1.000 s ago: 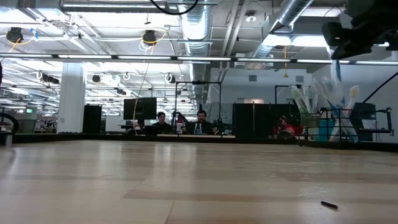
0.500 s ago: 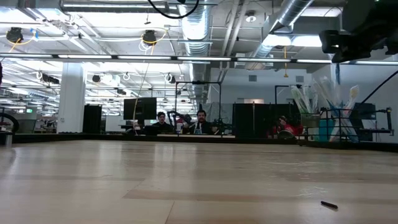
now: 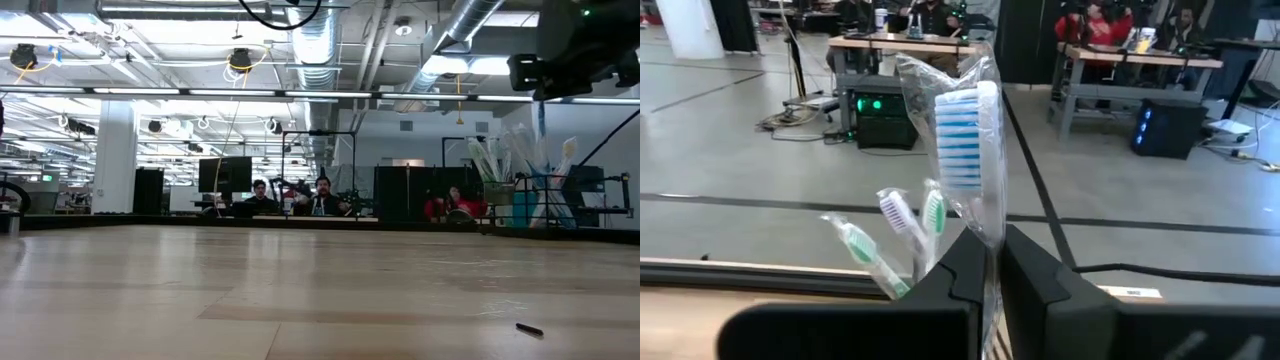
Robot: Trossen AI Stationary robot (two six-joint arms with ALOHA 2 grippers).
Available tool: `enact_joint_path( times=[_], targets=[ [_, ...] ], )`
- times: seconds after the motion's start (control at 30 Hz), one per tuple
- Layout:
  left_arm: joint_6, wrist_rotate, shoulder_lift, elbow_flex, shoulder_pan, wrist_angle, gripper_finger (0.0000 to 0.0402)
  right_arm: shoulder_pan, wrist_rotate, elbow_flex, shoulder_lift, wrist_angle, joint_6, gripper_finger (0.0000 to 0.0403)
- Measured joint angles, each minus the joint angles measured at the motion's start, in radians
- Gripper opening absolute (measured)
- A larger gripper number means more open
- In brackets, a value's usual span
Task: Pick & Place toothbrushing station
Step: Put the blue tooth into the right section of wire organizer
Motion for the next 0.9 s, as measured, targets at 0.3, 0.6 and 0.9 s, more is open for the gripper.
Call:
enact_joint_path(
  times=[0.3,0.6,0.9],
  targets=[
    [-0.018,0.027,0.000,0.000,-0.002,-0.014,0.0168,-0.004,-0.024,0.000,0.109,0.052,0.032,0.0010],
    [-0.026,0.044,0.000,0.000,-0.002,-0.015,0.0168,-0.029,-0.079,0.000,0.193,0.002,0.155,0.0010],
    [-0.028,0.044,0.000,0.000,-0.002,-0.050,0.0168,-0.039,-0.115,-0.038,0.239,-0.002,0.274,0.0011]
  ],
)
